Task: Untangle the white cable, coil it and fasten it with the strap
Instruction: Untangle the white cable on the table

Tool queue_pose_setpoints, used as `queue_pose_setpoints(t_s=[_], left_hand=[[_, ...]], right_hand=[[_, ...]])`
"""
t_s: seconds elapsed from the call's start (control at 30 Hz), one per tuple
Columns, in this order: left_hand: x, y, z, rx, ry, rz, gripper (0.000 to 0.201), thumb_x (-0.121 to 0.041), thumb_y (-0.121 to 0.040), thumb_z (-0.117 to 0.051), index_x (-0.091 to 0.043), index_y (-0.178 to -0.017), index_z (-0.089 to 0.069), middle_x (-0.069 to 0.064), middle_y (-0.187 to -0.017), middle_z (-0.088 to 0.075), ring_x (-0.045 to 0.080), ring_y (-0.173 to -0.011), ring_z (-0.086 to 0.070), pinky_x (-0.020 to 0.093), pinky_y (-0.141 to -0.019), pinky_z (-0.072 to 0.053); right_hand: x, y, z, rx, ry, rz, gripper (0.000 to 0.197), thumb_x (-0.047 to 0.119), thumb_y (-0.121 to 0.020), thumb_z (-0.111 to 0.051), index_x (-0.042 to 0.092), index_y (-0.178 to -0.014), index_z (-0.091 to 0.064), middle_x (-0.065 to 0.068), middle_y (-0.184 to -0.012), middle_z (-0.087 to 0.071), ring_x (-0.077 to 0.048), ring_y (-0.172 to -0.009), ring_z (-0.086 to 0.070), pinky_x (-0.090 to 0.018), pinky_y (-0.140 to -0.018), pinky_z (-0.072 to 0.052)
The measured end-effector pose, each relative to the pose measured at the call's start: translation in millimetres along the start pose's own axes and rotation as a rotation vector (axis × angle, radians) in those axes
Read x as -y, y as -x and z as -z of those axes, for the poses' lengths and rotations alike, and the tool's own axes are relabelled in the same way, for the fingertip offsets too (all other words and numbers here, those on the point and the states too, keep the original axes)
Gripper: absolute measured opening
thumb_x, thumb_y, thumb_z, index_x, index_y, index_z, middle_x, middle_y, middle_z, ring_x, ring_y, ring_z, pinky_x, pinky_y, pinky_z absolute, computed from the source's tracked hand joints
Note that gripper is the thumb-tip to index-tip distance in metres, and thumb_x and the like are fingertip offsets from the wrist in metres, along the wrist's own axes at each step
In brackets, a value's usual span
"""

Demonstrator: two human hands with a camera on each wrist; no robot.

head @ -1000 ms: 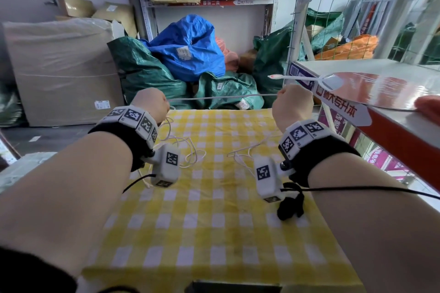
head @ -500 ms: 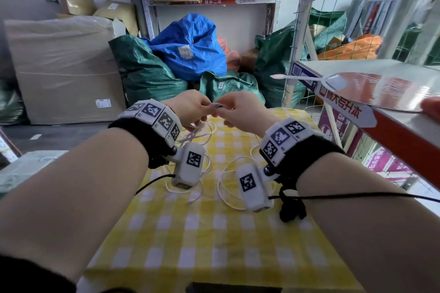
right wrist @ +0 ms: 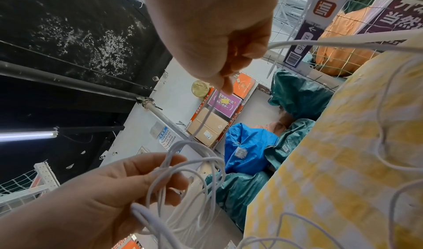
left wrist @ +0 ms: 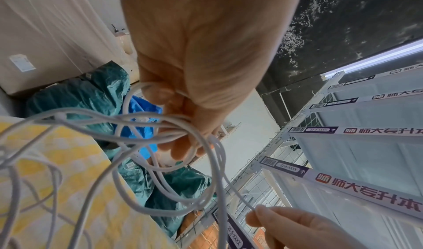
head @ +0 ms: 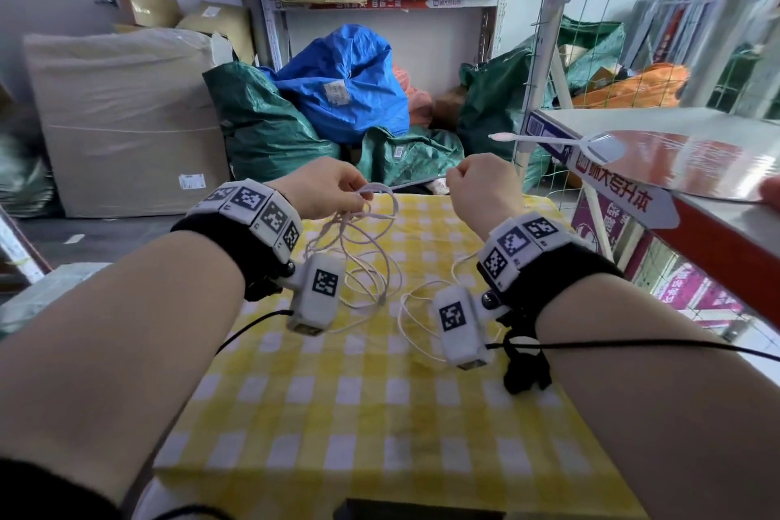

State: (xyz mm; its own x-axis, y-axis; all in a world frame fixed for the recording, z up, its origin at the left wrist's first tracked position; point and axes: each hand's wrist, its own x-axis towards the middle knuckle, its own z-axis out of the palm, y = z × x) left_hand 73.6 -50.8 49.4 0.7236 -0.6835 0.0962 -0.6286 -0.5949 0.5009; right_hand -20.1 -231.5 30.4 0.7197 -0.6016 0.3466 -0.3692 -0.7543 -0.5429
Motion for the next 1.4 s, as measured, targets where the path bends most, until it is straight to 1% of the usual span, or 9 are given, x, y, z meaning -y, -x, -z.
queue_pose_setpoints(t_s=[0.23,0.37,0.53,0.7,0.87,0.97,1.1,1.3,1.4], left_hand=[[-2.2,2.9,-0.6,-0.048,0.157,-0.089,0.016,-0.014,-0.091,-0.058,-0.022,-0.102,-0.066,-0.008,-0.077,-0.067,-0.006,-0.057,-0.056,0.008,-0.055,-0.042],[-9.5,6.0,-0.3,-0.079,0.209,-0.129,0.01,-0.007,-0.086,-0.063,-0.017,-0.086,-0.065,-0.002,-0.068,-0.059,-0.001,-0.051,-0.054,0.012,-0.048,-0.042],[2.9,10.3,4.9,-0.054,0.275,-0.064,0.024,0.005,-0.082,-0.063,-0.016,-0.076,-0.053,0.002,-0.066,-0.05,0.012,-0.051,-0.051,0.022,-0.048,-0.048],[19.9,15.0,13.3,-0.042,0.483,-0.042,0.041,0.006,-0.078,-0.068,-0.012,-0.059,-0.037,0.0,-0.051,-0.037,0.01,-0.043,-0.047,0.028,-0.059,-0.047],[34.6,22.0,20.6,-0.01,0.112,0.017,0.05,-0.038,-0.073,-0.077,-0.015,-0.055,-0.037,-0.001,-0.054,-0.03,0.013,-0.05,-0.03,0.028,-0.055,-0.024],[40.2,23.3,19.1,0.056,-0.24,0.156,0.077,-0.085,-0.069,-0.04,-0.01,-0.057,-0.05,0.0,-0.059,-0.047,0.017,-0.059,-0.045,0.031,-0.066,-0.032],[52.7,16.6,12.4,-0.015,-0.43,0.3,0.075,-0.066,-0.09,-0.022,-0.01,-0.051,-0.053,0.007,-0.061,-0.056,0.025,-0.067,-0.054,0.036,-0.076,-0.041],[54.8,13.5,13.5,-0.151,-0.556,0.481,0.023,-0.029,-0.086,-0.044,-0.01,-0.087,-0.056,0.013,-0.113,-0.052,0.032,-0.104,-0.044,0.041,-0.081,-0.041],[64.0,22.7,16.2,-0.167,-0.656,0.612,0.04,-0.018,-0.084,-0.046,-0.01,-0.124,-0.048,0.007,-0.132,-0.039,0.031,-0.12,-0.035,0.044,-0.09,-0.04]], right_hand=[[16.1,11.6,-0.6,0.103,-0.18,0.219,0.026,0.016,-0.092,-0.05,0.017,-0.11,-0.069,-0.003,-0.111,-0.068,-0.024,-0.094,-0.066,-0.036,-0.085,-0.053],[25.3,16.8,-2.9,0.172,-0.136,0.392,0.018,0.02,-0.091,-0.057,0.017,-0.096,-0.074,0.006,-0.081,-0.069,-0.007,-0.071,-0.058,-0.018,-0.068,-0.043],[19.7,19.6,-0.1,0.269,-0.226,0.374,0.036,0.042,-0.085,-0.064,0.007,-0.078,-0.071,-0.007,-0.066,-0.063,-0.015,-0.06,-0.058,-0.028,-0.058,-0.046],[8.7,11.3,3.7,0.033,-0.228,0.218,0.035,0.035,-0.09,-0.058,0.008,-0.07,-0.067,0.007,-0.05,-0.045,-0.008,-0.05,-0.042,-0.022,-0.049,-0.031],[0.8,6.1,7.3,-0.109,-0.115,0.058,0.038,0.033,-0.094,-0.052,0.009,-0.064,-0.058,-0.004,-0.06,-0.051,-0.022,-0.064,-0.049,-0.026,-0.049,-0.028],[-4.8,3.0,9.0,-0.152,-0.098,-0.006,0.046,0.032,-0.095,-0.051,0.012,-0.054,-0.049,-0.001,-0.054,-0.045,-0.022,-0.062,-0.047,-0.025,-0.056,-0.032],[-3.9,4.0,7.8,-0.166,-0.108,-0.034,0.045,0.031,-0.095,-0.051,0.009,-0.056,-0.052,0.0,-0.051,-0.044,-0.014,-0.05,-0.042,-0.025,-0.046,-0.029],[-3.0,7.2,9.3,-0.253,-0.08,-0.073,0.04,0.03,-0.097,-0.045,0.008,-0.065,-0.056,-0.005,-0.061,-0.051,-0.025,-0.066,-0.051,-0.027,-0.058,-0.034],[-13.6,5.7,20.6,-0.298,-0.081,-0.141,0.035,0.027,-0.098,-0.042,0.007,-0.079,-0.063,-0.009,-0.078,-0.057,-0.027,-0.077,-0.054,-0.029,-0.065,-0.034]])
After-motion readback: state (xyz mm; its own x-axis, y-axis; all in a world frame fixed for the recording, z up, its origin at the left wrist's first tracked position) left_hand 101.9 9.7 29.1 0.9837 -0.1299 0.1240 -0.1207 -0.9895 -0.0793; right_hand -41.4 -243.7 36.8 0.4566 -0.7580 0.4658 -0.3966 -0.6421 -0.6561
